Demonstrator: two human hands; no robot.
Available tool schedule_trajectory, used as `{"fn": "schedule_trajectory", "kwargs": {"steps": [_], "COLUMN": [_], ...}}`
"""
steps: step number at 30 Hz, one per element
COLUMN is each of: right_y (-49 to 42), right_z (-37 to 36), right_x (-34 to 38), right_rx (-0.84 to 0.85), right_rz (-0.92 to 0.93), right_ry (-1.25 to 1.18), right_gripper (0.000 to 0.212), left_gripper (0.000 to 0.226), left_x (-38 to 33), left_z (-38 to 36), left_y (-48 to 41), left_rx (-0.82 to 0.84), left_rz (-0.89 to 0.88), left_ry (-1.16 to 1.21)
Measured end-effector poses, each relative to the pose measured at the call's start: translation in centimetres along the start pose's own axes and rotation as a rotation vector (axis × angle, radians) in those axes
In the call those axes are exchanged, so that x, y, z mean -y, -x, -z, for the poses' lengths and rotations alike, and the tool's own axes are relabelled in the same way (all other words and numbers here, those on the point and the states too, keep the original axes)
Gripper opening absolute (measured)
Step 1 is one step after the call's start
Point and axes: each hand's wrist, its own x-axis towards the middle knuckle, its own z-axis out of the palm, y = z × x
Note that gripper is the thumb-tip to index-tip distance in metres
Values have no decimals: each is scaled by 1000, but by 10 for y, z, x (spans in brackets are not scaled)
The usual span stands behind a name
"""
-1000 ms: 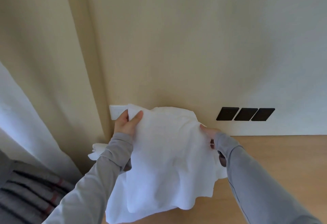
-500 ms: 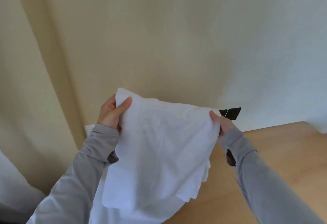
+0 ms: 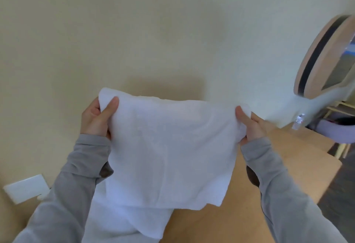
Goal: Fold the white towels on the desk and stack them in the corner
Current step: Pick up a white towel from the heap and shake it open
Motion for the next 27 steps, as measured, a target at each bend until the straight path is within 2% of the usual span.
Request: {"fn": "schedule_trajectory", "kwargs": {"steps": [1,3,4,9,14,17,19,27], "right_y": [-2,-5,-8,-14,-26,-33,-40,-96], "right_z": [15,48,66,153,237,276,297,354], "right_x": [10,30,39,85,114,123,122,91], "right_rx": [-21,-72,-93,-175,-222,-242,-249,-254], "right_rz": [27,83,114,205,237,264,258,213], "right_ry": [9,30,36,65,90,85,97,159], "right_gripper": [44,19,17,30,20,45,51,21], "left_gripper": [7,11,14,7,9,11,15,20], "left_x": [3,10,14,36,57,71,82,141], "left_z": [-16,-51,-69,-168,-256,-293,-313,-360], "left_y": [2,9,13,41,73,87,93,92], "left_rx": [23,70,92,139,186,184,179,164], "left_rz": [2,13,20,34,48,78,98,162], "left_ry": [16,43,55,83,106,89,57,4]}}
